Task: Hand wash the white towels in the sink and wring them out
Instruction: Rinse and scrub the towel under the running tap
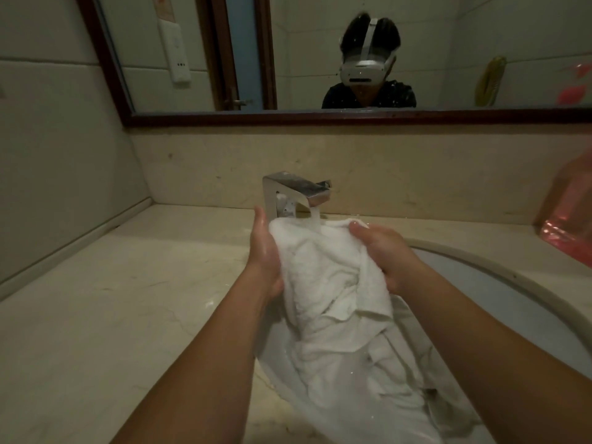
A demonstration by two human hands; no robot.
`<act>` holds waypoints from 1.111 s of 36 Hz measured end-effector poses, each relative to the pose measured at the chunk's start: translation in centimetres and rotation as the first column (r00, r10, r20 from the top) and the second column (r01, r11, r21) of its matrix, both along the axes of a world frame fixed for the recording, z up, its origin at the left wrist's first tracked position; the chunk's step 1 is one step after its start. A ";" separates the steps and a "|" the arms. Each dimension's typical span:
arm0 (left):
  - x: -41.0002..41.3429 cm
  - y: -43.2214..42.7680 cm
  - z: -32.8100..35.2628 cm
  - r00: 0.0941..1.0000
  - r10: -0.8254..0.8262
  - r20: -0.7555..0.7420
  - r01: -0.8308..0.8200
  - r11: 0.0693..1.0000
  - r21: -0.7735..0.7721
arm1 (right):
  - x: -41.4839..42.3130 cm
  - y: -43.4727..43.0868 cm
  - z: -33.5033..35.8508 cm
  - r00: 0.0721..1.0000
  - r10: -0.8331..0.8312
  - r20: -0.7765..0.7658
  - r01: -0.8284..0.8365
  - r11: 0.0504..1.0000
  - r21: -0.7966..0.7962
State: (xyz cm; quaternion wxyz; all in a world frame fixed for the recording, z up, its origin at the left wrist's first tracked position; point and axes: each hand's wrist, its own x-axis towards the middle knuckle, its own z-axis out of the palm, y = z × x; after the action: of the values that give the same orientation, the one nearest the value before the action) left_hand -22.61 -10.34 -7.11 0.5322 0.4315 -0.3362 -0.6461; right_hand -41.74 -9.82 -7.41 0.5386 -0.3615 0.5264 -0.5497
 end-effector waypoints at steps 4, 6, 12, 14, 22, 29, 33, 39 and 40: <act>-1.4 0.3 0.2 0.812 0.272 0.516 -0.225 0.962 -0.152 | -0.8 -0.2 0.1 0.992 -0.129 -0.004 0.129 0.992 -0.019; -1.4 -0.4 -0.1 0.823 0.302 0.481 -0.251 0.953 -0.169 | -1.9 -0.4 0.4 0.980 -0.185 0.078 0.186 0.983 0.001; -0.9 -2.1 -0.9 0.976 0.150 0.156 -0.142 0.988 -0.063 | -1.7 0.3 0.5 0.974 -0.153 0.167 0.139 0.986 0.089; -1.4 -1.9 -0.8 0.987 0.067 0.146 -0.063 0.997 -0.035 | -0.8 0.6 0.4 0.987 -0.057 0.153 0.040 0.993 0.111; -2.7 -1.2 -0.9 0.944 0.205 0.257 -0.178 0.976 -0.124 | 3.8 1.7 -0.5 0.963 0.263 0.054 -0.267 0.956 0.121; -2.7 -1.0 -0.8 0.872 0.358 0.335 -0.295 0.928 -0.227 | 4.3 0.3 -1.6 0.972 0.074 -0.223 -0.062 0.996 0.059; -2.3 -1.4 -1.0 0.869 0.334 0.365 -0.279 0.940 -0.196 | 3.6 -0.2 -1.3 0.979 0.018 -0.205 -0.021 1.000 -0.017; -2.5 -1.0 -1.3 0.887 0.132 0.442 -0.100 0.990 -0.095 | 2.7 0.7 -0.1 0.996 0.004 -0.094 -0.015 0.993 -0.113; -2.4 -1.0 -1.6 0.872 0.098 0.479 -0.068 0.995 -0.080 | 2.5 1.1 0.1 0.998 0.008 -0.061 -0.015 0.993 -0.118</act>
State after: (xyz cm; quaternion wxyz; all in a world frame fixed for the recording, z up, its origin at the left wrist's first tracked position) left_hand -25.04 -11.32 -8.69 0.4716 0.5767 -0.4587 -0.4844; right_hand -39.22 -8.75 -7.27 0.5032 -0.4124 0.5069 -0.5655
